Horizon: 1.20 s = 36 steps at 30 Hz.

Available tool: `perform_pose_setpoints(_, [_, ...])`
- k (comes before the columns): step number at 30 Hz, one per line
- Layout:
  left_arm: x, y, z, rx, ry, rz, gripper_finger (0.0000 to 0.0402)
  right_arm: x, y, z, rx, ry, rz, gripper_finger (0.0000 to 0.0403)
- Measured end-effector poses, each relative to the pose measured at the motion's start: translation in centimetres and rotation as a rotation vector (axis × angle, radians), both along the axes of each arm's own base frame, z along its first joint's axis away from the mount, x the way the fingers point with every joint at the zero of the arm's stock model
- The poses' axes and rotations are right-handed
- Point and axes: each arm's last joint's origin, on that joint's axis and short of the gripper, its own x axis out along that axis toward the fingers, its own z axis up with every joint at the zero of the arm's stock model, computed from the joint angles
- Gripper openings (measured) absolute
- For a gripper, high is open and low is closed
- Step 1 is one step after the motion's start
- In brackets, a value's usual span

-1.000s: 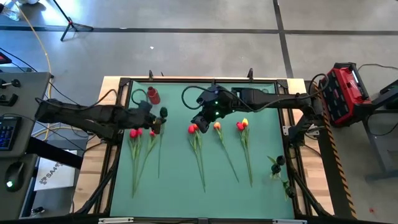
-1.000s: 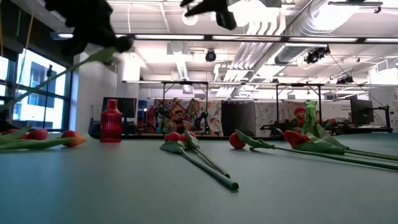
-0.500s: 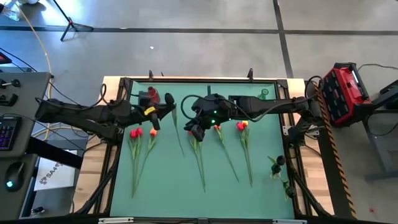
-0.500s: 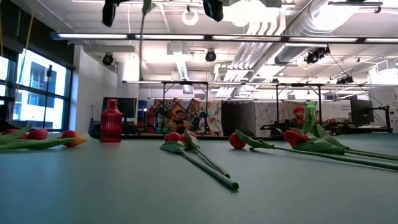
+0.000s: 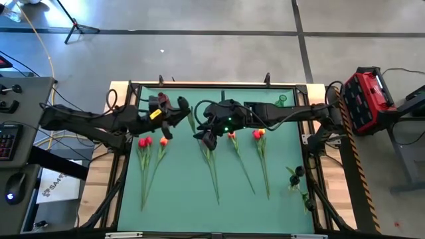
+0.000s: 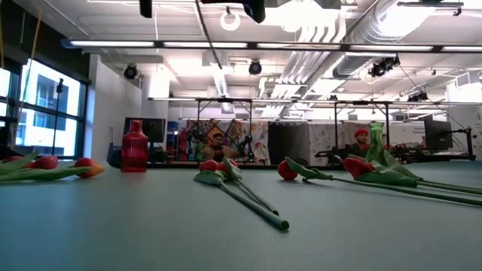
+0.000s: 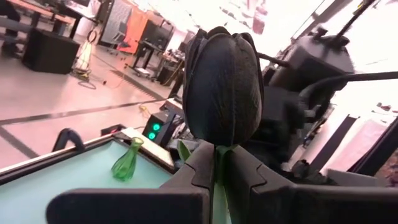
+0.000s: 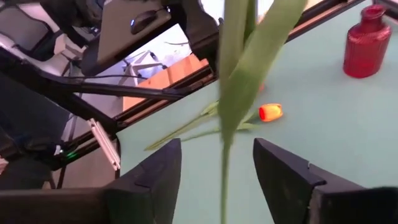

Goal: Sort flowers into vase by color
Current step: Put the black tulip into the transparent flower vase

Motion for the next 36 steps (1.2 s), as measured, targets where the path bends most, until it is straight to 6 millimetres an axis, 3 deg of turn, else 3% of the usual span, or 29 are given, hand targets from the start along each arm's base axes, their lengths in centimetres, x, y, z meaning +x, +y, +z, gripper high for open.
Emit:
perform_pose_setpoints(9, [1.0,-0.2,0.0,0.021,-0.049,-0.025,0.0007,-0.1,-0.7,-0.1,0.008,0.019,-0.017,0.0114])
perform_pose_setpoints(17, [1.1,-0.2,-0.1,0.021,-0.046,-0.024,0.0008,-0.8,-0.7,0.5,-0.015,0.022,0.010,0.0013])
perform_pose_setpoints(21, [1.1,-0.2,0.0,0.032,-0.042,-0.028,0.0021,-1.7,-0.7,1.4,-0.042,0.013,-0.010,0.0011])
perform_pose_setpoints(29, [0.7,-0.2,0.1,0.048,-0.041,-0.021,0.0083,-6.6,-1.4,5.4,-0.175,-0.013,-0.175,0.0002])
perform_pose_setpoints(36, [0.6,-0.1,0.3,0.084,-0.036,-0.007,0.0103,-13.3,0.0,8.4,-0.296,0.038,-0.323,0.0001])
